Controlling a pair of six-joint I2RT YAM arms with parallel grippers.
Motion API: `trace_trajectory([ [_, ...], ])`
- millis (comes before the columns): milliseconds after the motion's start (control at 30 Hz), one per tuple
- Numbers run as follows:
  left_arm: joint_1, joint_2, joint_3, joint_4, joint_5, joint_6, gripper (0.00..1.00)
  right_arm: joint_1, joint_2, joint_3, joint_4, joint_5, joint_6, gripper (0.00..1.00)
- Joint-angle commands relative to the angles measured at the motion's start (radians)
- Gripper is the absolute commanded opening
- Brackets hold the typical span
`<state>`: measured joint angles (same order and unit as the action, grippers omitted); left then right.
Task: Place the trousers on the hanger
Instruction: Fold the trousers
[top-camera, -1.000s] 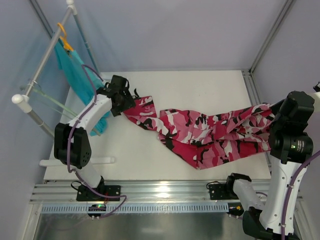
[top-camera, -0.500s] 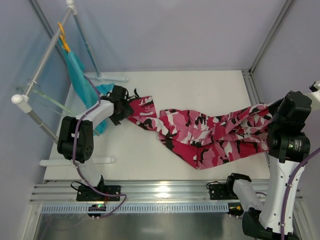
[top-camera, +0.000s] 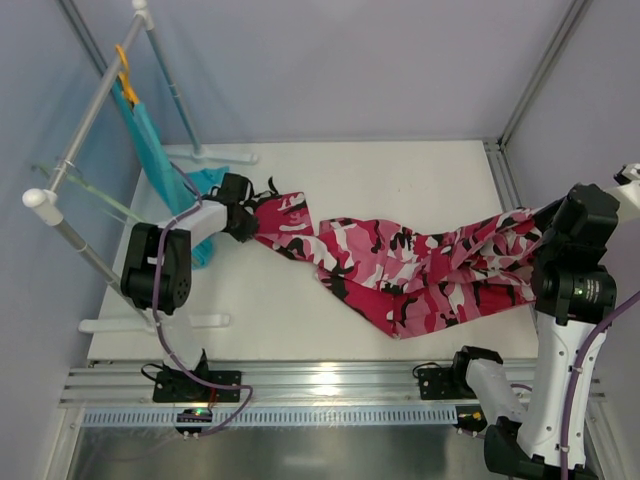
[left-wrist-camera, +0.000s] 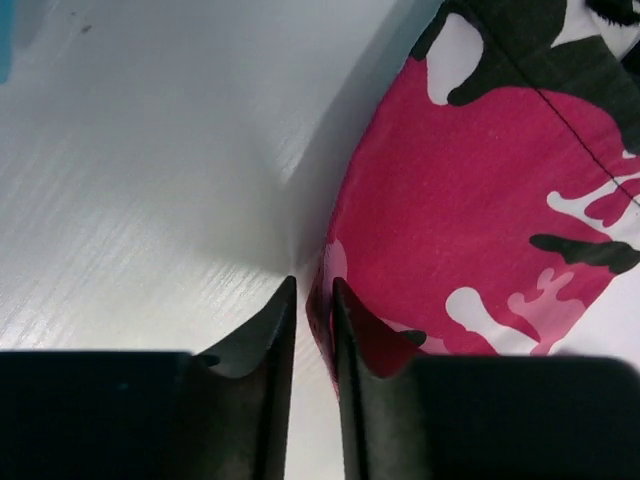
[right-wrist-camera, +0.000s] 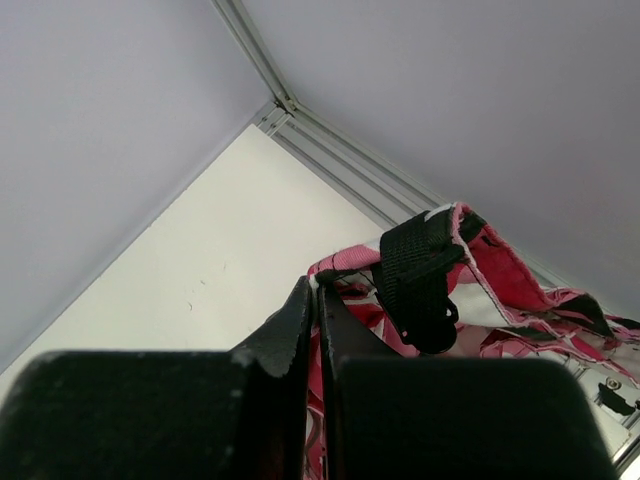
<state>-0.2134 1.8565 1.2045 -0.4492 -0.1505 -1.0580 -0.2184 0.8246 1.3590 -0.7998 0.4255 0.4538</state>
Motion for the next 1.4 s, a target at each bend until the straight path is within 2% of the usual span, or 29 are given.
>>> trace_trajectory([
  [0, 0.006, -0.008, 0.016, 0.029, 0.017, -0.016, 0.17, -0.004, -0.004, 0.006, 0.108, -0.002, 0.002, 0.04],
  [67, 0.005, -0.038, 0.032, 0.011, 0.028, 0.003, 0.02, -0.006, 0.010, 0.028, 0.090, 0.004, -0.003, 0.04],
  [100, 0.003, -0.057, 0.046, -0.003, 0.032, 0.013, 0.01, -0.006, 0.013, 0.038, 0.085, 0.012, -0.006, 0.04],
  [300, -0.023, -0.267, 0.179, -0.130, -0.001, 0.088, 0.00, -0.006, 0.031, 0.190, 0.001, 0.119, -0.015, 0.04],
  [567, -0.035, -0.577, 0.328, -0.174, -0.012, 0.110, 0.00, -0.006, 0.074, 0.428, -0.142, 0.254, -0.026, 0.04],
  [800, -0.035, -0.655, 0.478, -0.253, -0.128, 0.170, 0.00, -0.006, 0.145, 0.614, -0.196, 0.450, -0.099, 0.04],
  [900, -0.037, -0.608, 0.536, -0.269, -0.135, 0.202, 0.00, -0.006, 0.212, 0.624, -0.145, 0.464, -0.127, 0.04],
  [967, -0.035, -0.502, 0.607, -0.273, -0.100, 0.211, 0.00, -0.006, 0.261, 0.621, -0.113, 0.435, -0.129, 0.04],
  [1033, -0.035, -0.360, 0.692, -0.296, -0.037, 0.224, 0.00, -0.013, 0.370, 0.620, -0.108, 0.398, -0.118, 0.04],
  [1133, -0.038, -0.173, 0.759, -0.318, -0.023, 0.233, 0.00, -0.036, 0.520, 0.573, -0.084, 0.287, -0.083, 0.04],
  [1233, -0.040, -0.044, 0.825, -0.330, -0.040, 0.253, 0.00, -0.055, 0.620, 0.475, -0.014, 0.197, -0.058, 0.04],
  [1300, -0.032, 0.093, 0.915, -0.358, -0.072, 0.271, 0.00, -0.070, 0.659, 0.418, 0.092, 0.135, -0.061, 0.04],
  [1367, -0.021, 0.236, 1.013, -0.458, -0.122, 0.283, 0.00, -0.081, 0.730, 0.384, 0.155, 0.086, -0.066, 0.04],
])
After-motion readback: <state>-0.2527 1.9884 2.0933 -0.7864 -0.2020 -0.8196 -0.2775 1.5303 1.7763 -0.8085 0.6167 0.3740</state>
